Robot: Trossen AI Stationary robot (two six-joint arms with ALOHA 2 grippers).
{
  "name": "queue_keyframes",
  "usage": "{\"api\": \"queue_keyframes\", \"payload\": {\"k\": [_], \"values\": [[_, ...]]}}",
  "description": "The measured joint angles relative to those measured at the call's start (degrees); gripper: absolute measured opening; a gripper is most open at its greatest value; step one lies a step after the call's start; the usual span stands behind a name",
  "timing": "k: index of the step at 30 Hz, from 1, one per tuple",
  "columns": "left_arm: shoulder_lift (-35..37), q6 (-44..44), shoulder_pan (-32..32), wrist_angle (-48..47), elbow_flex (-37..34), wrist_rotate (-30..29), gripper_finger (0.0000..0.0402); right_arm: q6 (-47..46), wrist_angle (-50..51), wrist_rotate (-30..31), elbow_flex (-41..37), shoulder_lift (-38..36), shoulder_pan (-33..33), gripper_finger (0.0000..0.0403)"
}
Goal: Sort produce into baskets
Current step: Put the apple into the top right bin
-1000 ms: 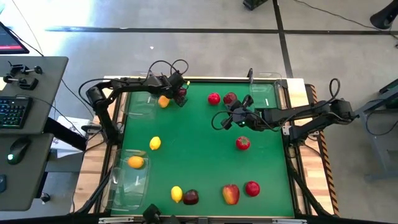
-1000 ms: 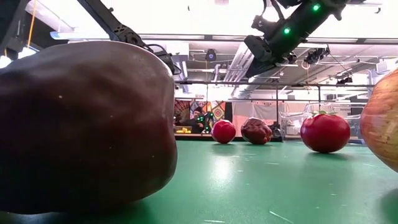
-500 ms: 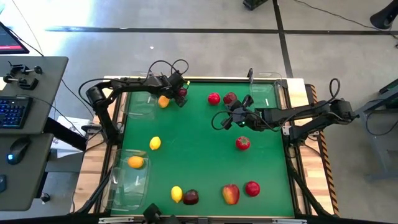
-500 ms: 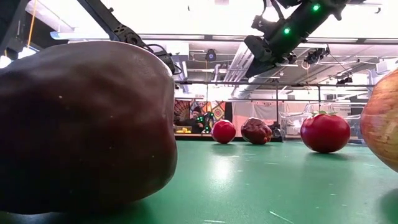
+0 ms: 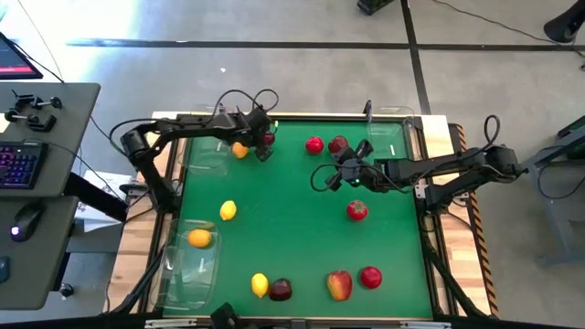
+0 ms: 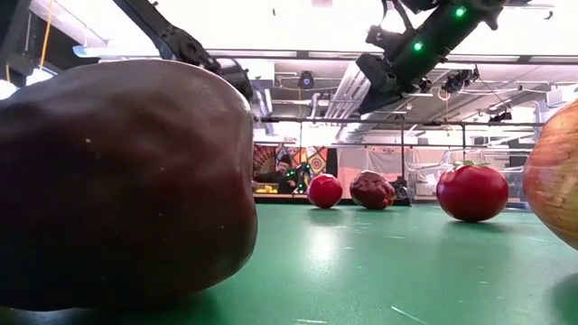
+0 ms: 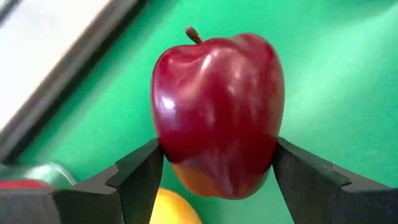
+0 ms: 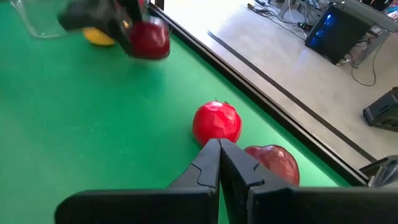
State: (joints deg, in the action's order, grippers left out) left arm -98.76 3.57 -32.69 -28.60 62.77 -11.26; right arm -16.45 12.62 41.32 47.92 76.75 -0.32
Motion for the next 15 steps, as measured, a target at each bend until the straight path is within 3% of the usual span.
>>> {"api": "queue_keyframes", "payload": {"k": [7,12,15], "values": [[5.4,-3.42,3.01,0.09,-0.03,1.49,0.0266,0.0,0.57,-2.39,0.0,0.0,0.0,0.0],[8.62,-9.73,6.49,1.04,-1.87,8.61,0.0266,0.38,-0.05,-3.52,-2.0,0.0,1.59,0.0],[10.2,-14.33,9.33,0.83,-2.15,13.67,0.0266,2.8,-6.2,-6.52,-6.23,0.02,3.72,0.0]]}}
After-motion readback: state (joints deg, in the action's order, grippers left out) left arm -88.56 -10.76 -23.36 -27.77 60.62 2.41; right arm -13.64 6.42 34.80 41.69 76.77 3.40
